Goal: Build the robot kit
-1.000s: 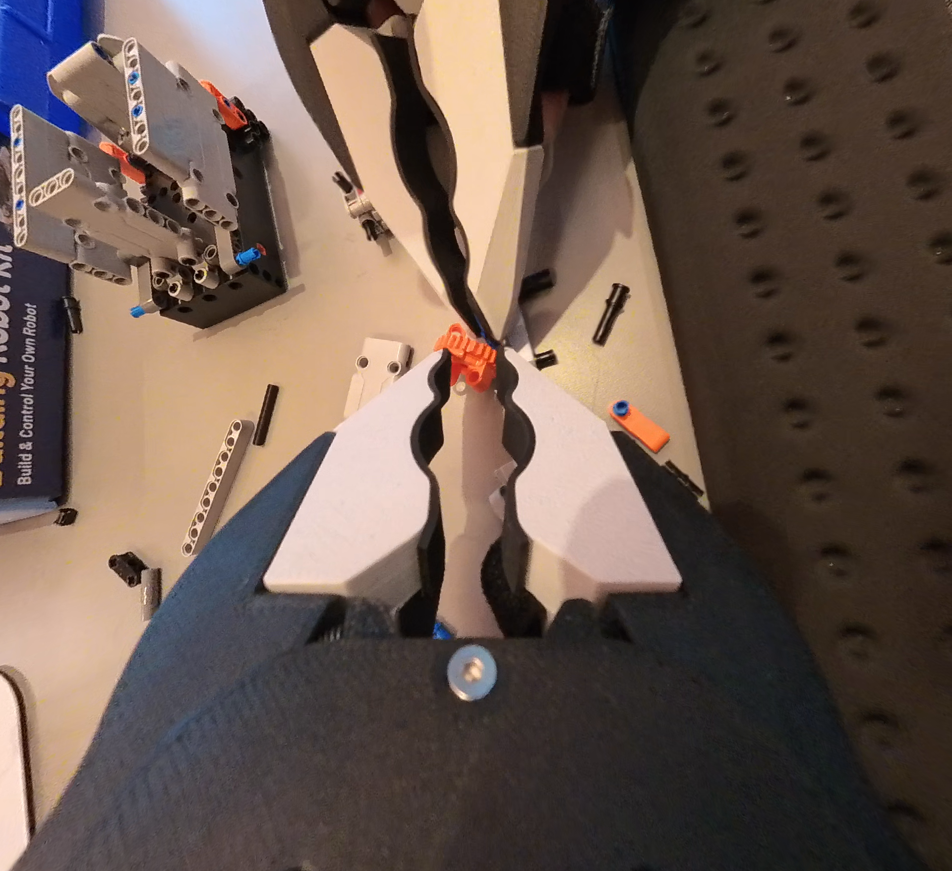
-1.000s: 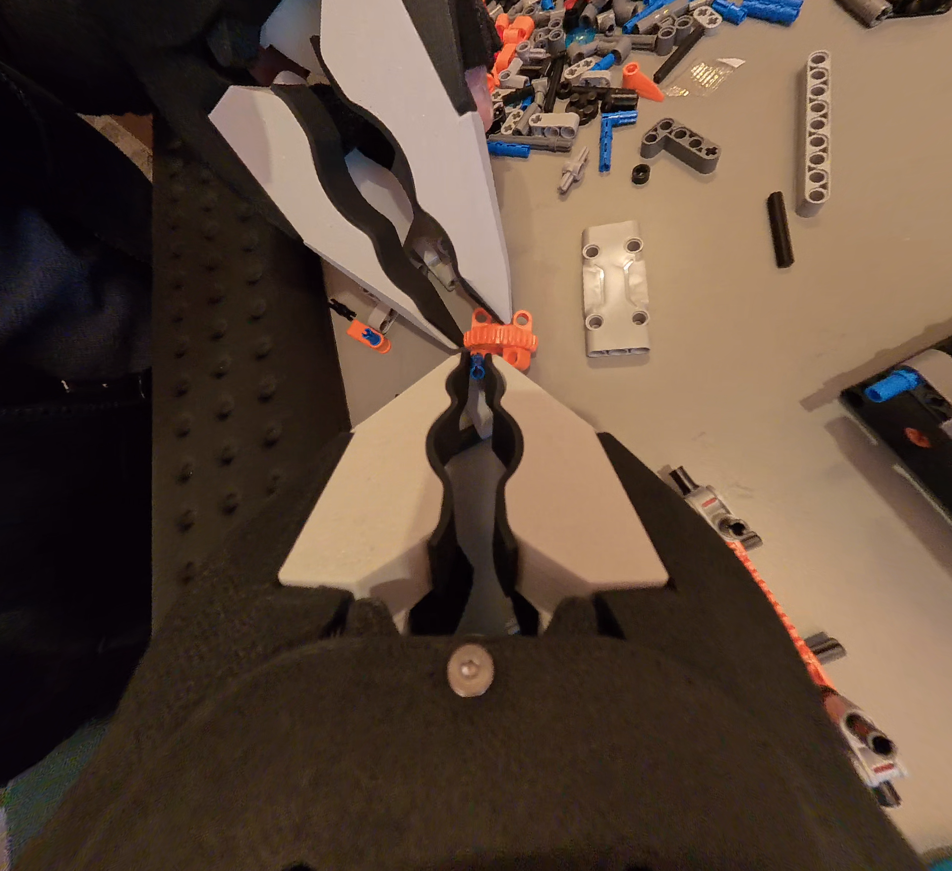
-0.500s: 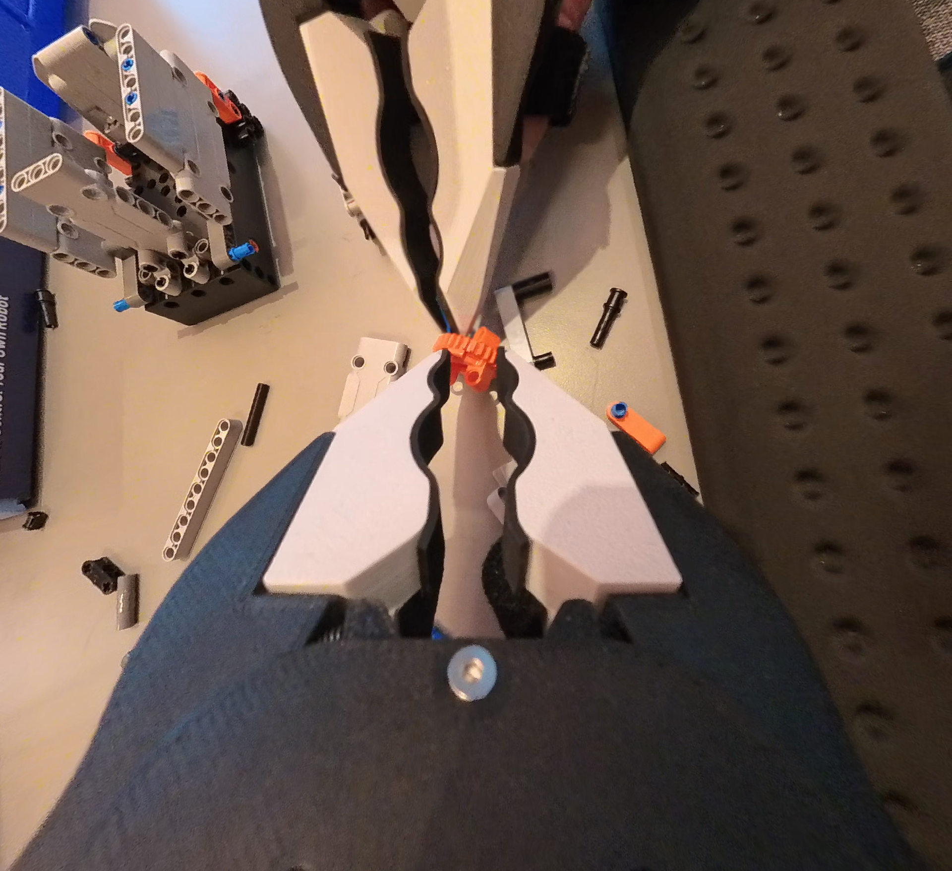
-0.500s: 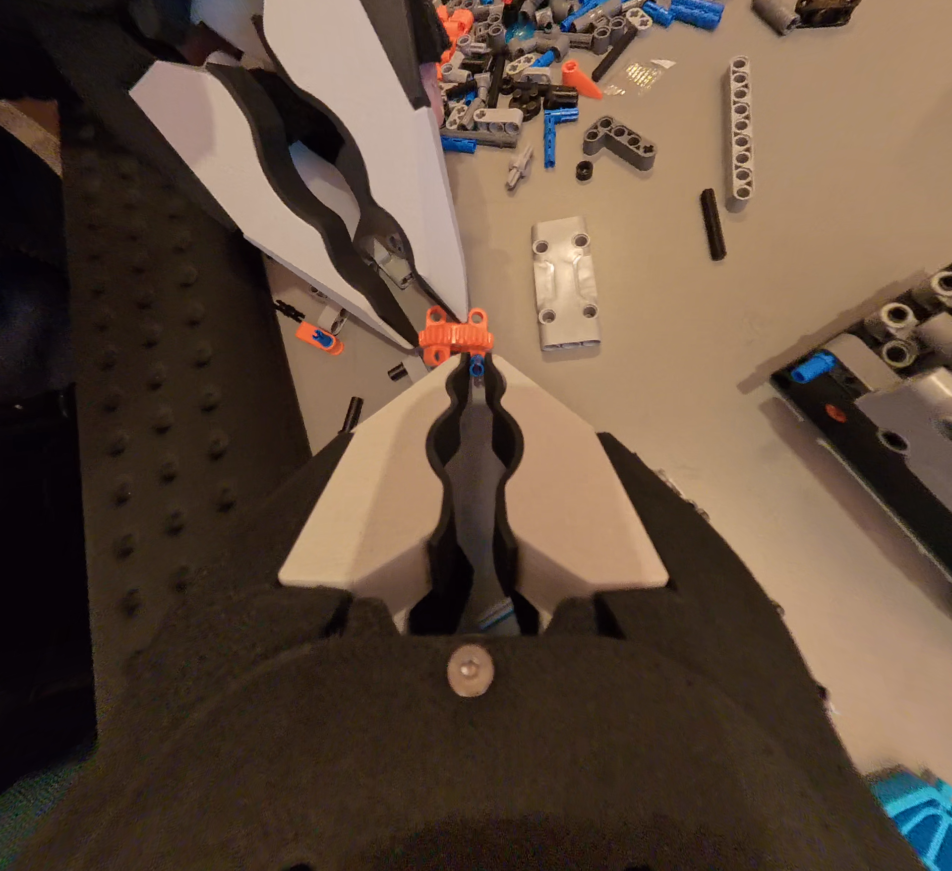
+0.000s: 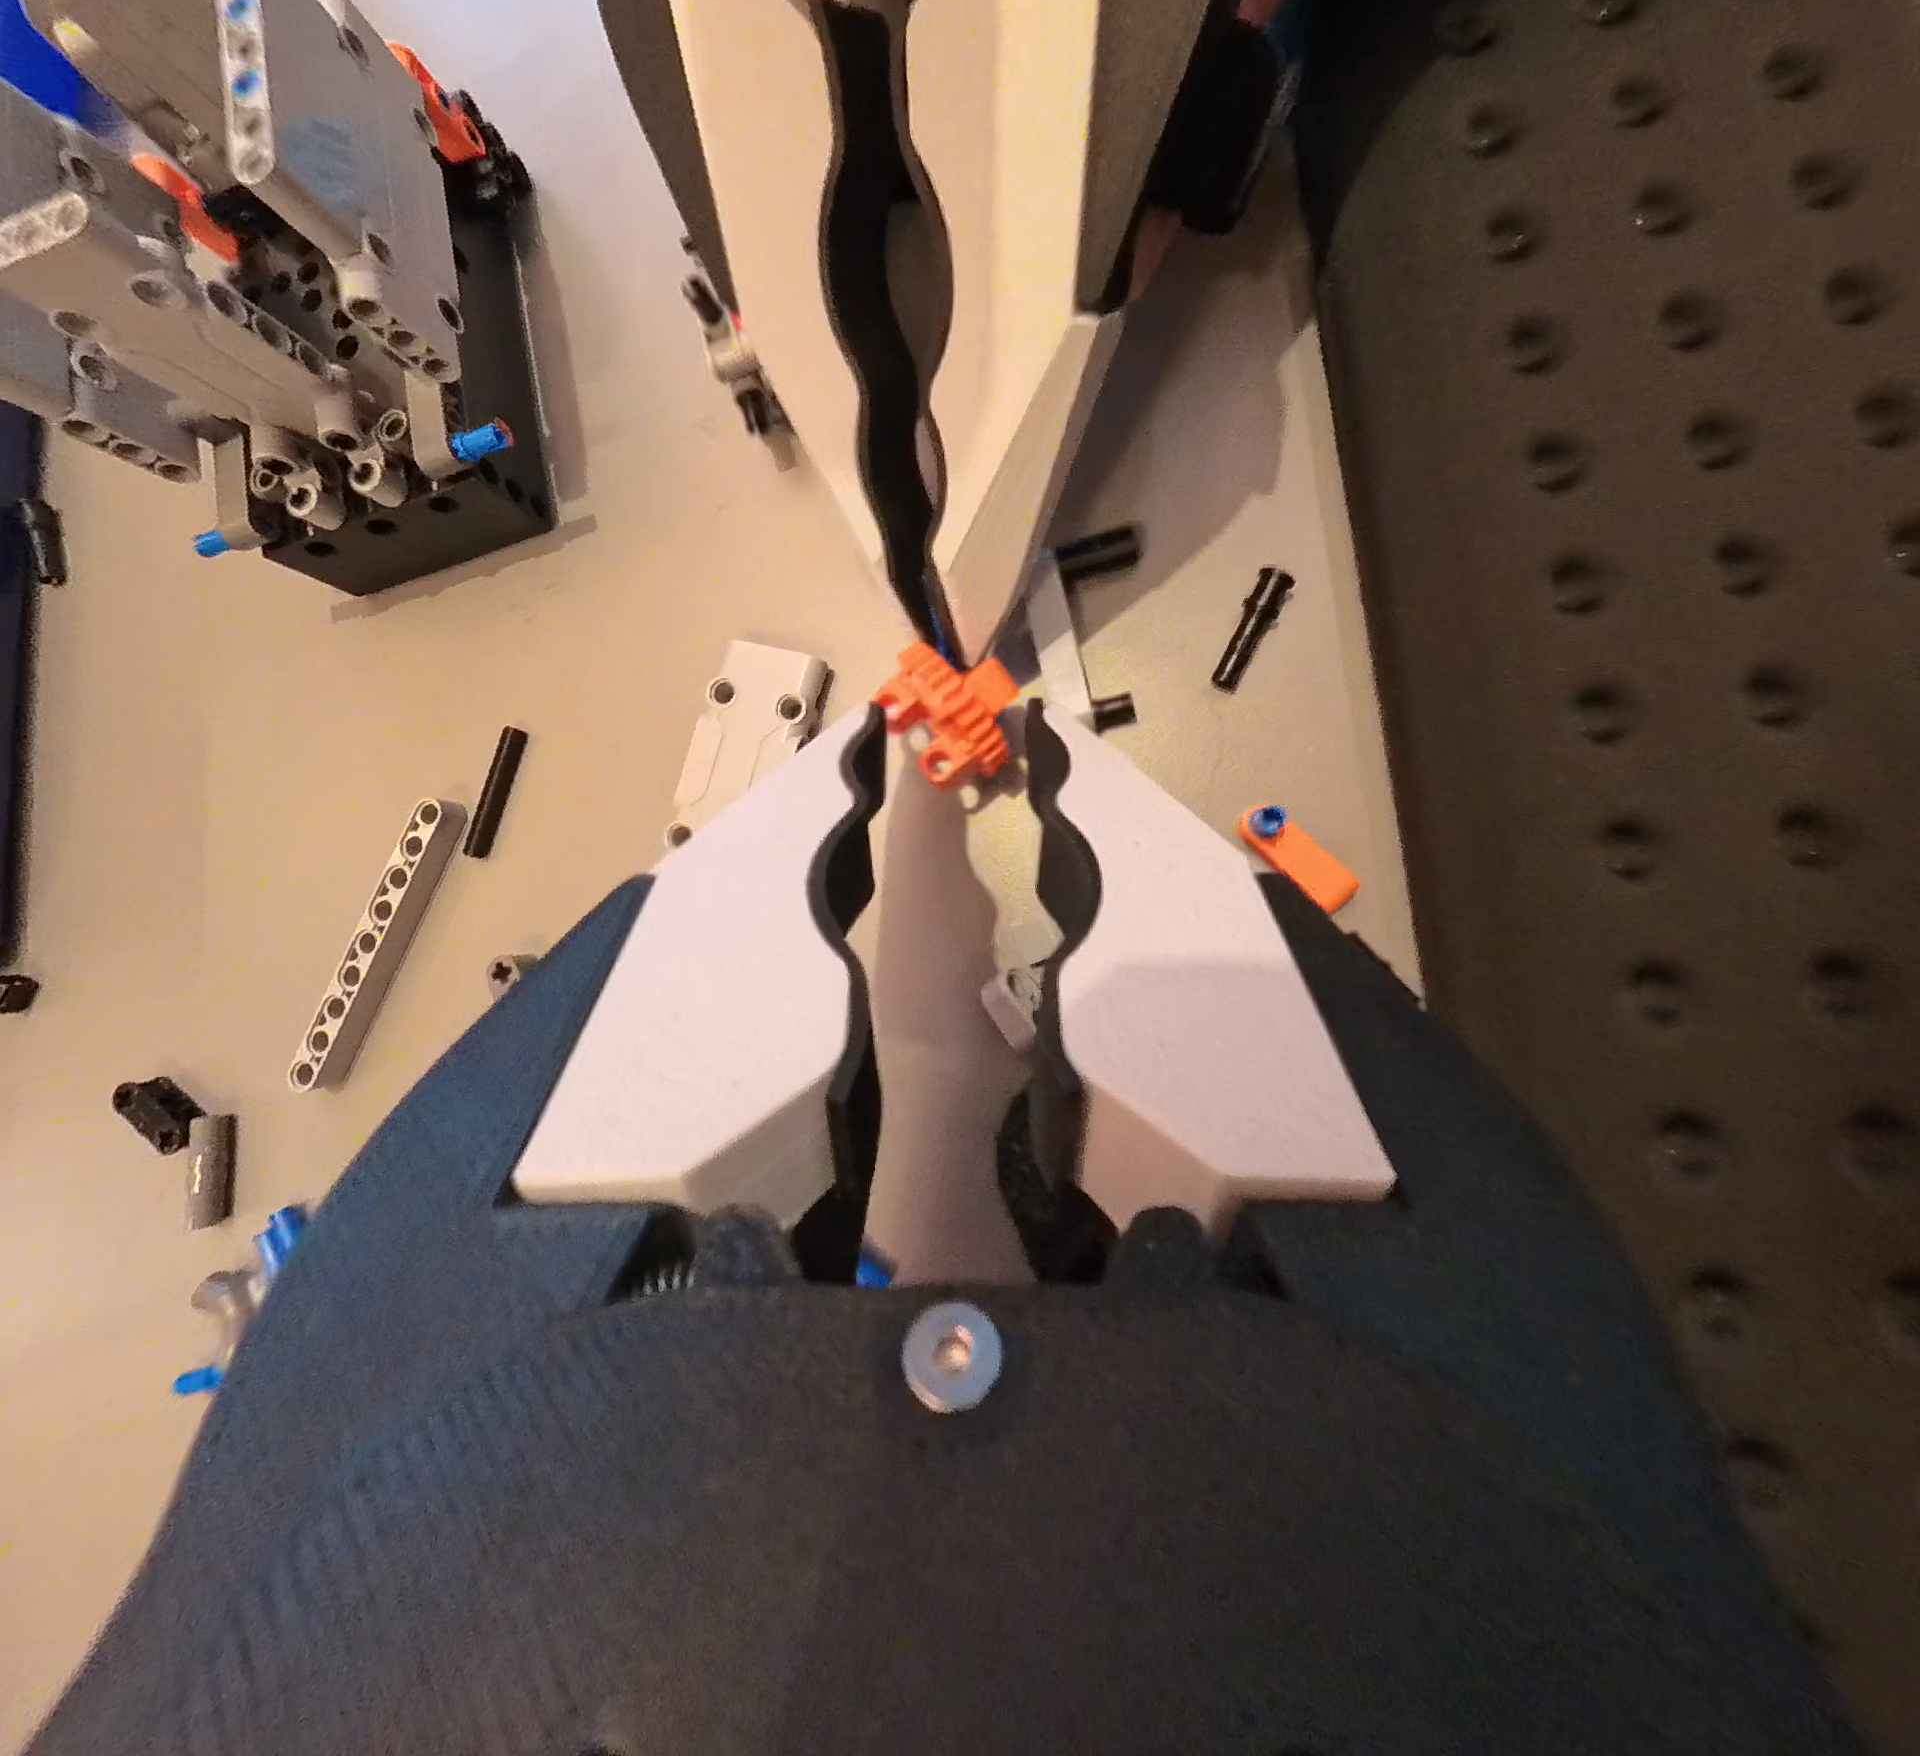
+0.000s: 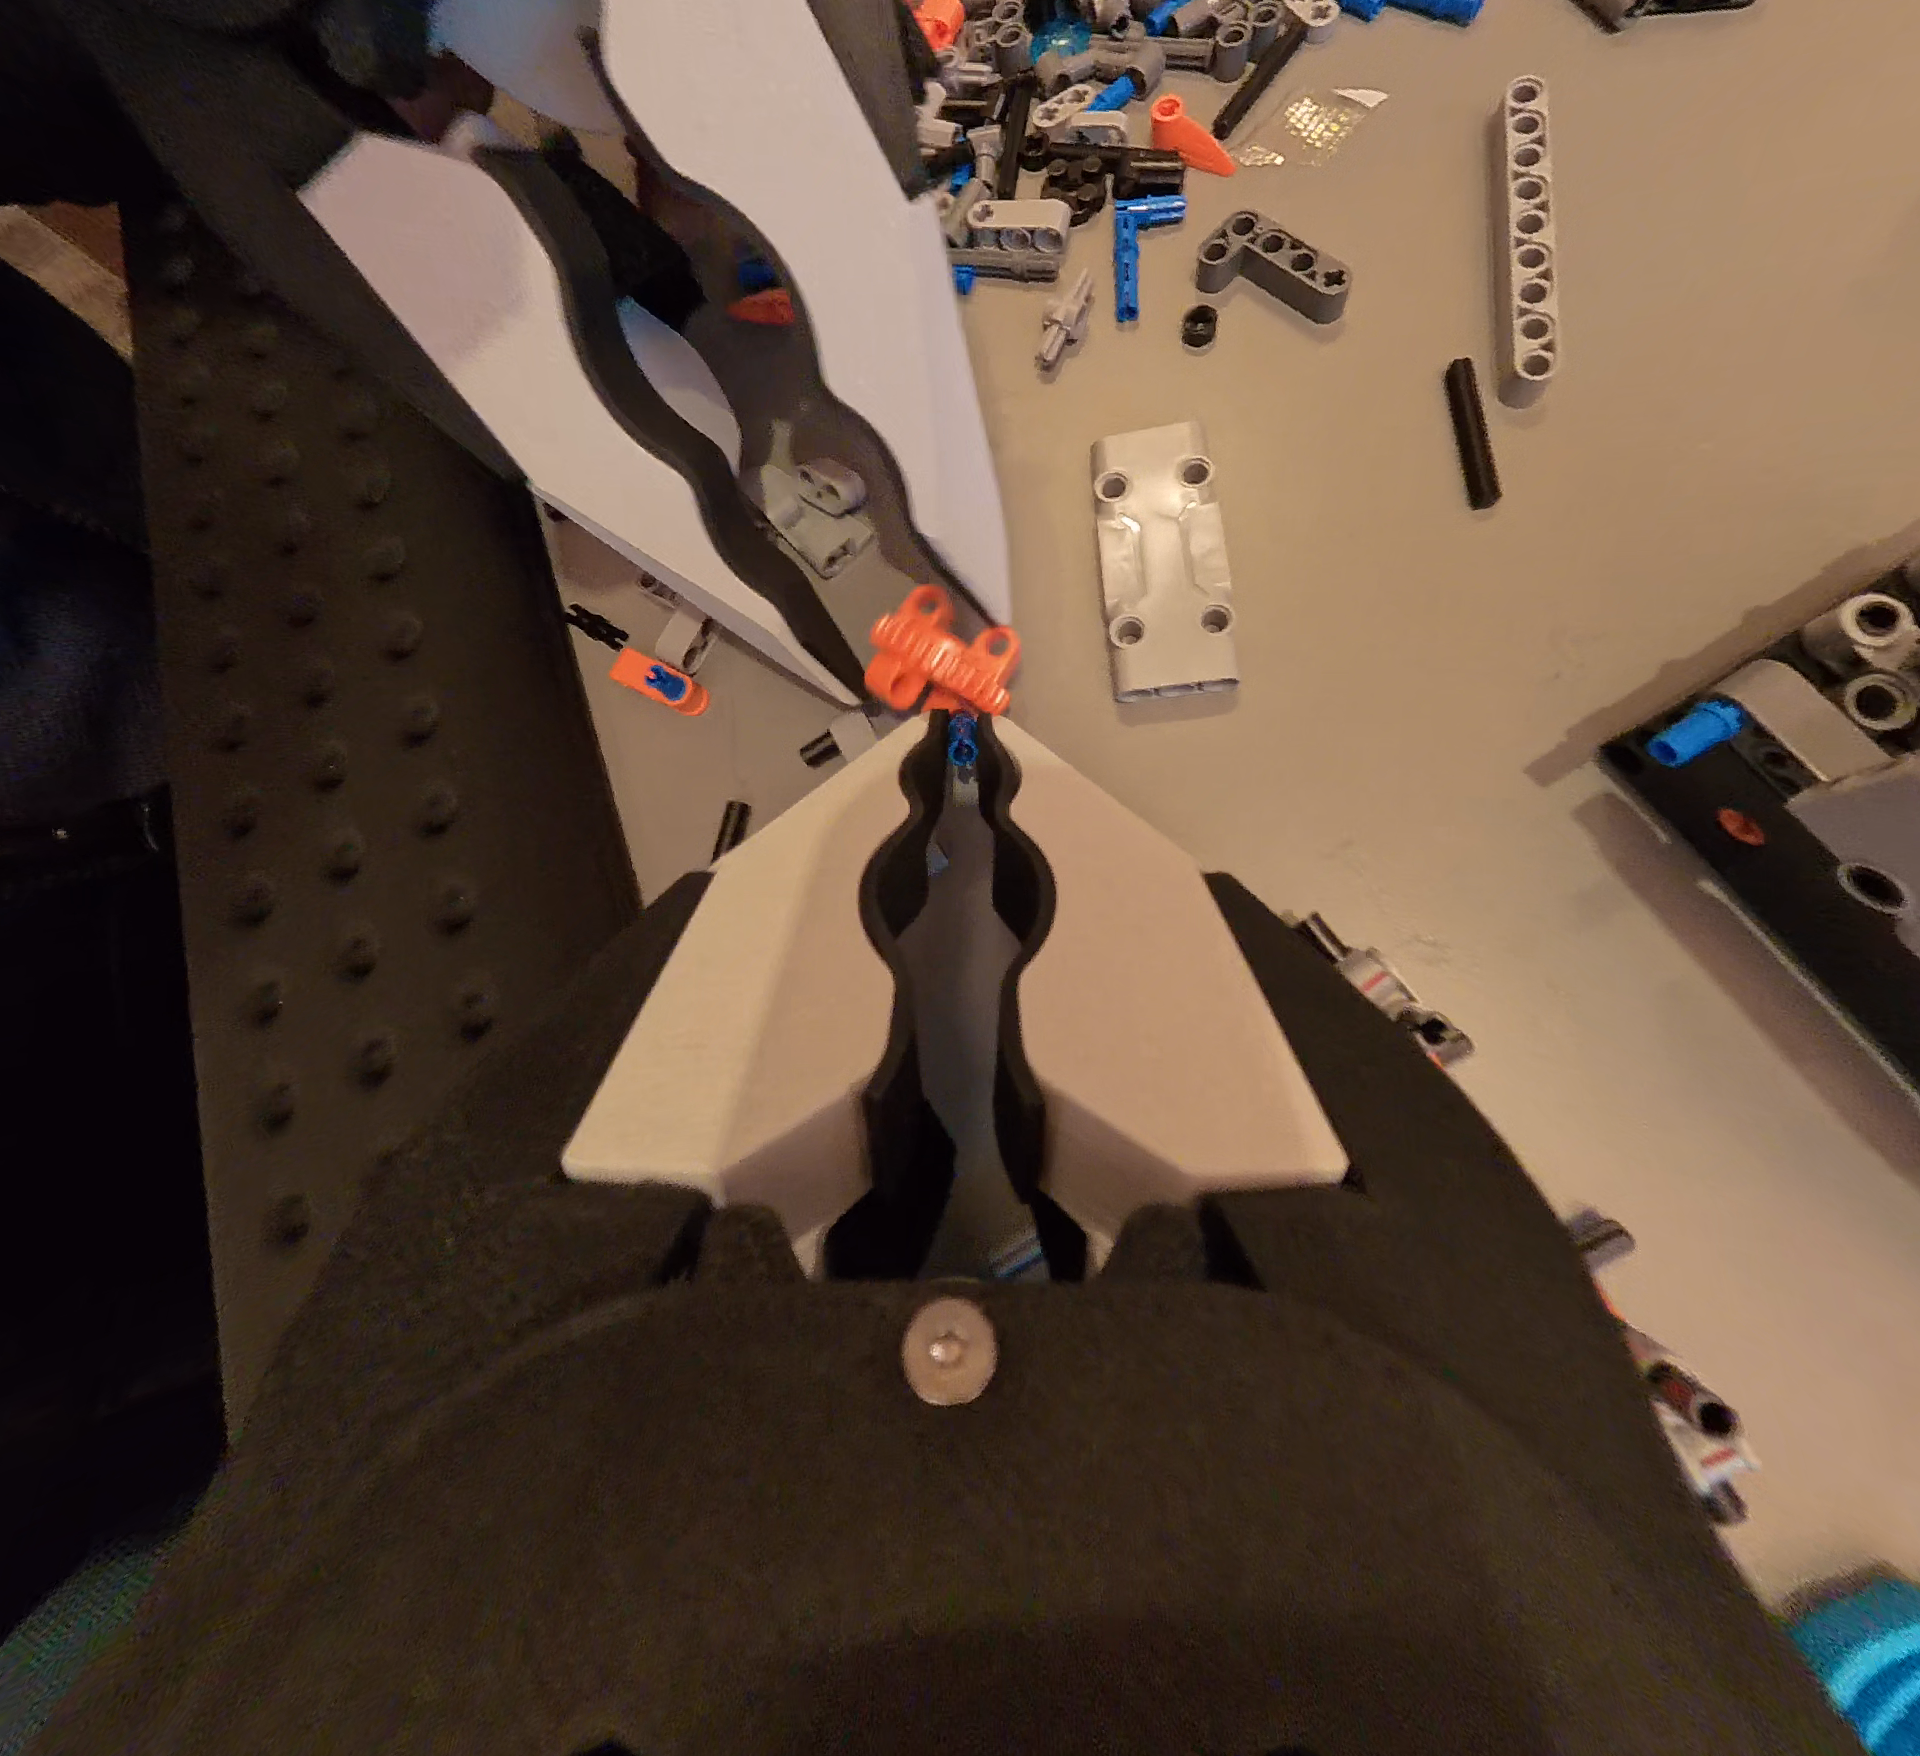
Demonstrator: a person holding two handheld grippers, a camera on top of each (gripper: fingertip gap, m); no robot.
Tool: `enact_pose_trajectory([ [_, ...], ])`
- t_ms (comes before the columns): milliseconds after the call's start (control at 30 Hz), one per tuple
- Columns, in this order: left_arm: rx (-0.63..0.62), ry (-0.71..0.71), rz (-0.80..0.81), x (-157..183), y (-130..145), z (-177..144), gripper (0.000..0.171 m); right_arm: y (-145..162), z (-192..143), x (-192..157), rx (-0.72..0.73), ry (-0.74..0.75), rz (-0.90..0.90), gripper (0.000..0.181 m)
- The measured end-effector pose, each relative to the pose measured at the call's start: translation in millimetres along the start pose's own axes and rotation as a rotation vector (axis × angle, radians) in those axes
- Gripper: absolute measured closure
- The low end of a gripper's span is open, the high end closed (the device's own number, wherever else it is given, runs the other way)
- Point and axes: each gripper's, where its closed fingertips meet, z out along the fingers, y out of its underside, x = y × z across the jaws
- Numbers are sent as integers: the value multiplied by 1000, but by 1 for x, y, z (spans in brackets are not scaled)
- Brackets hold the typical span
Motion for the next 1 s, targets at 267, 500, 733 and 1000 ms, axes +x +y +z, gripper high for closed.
enact_pose_trajectory([
  [267,-43,-16,28,1,8,6,146,2,3,-2,-10,-4,-4,178],
  [500,-29,-12,15,1,7,4,146,0,1,-4,7,-21,4,178],
  [733,-10,-6,-9,-1,6,1,147,-6,-3,-5,51,-44,28,178],
  [1000,32,41,-68,1,1,-3,148,-10,-5,-7,84,-76,53,178],
])
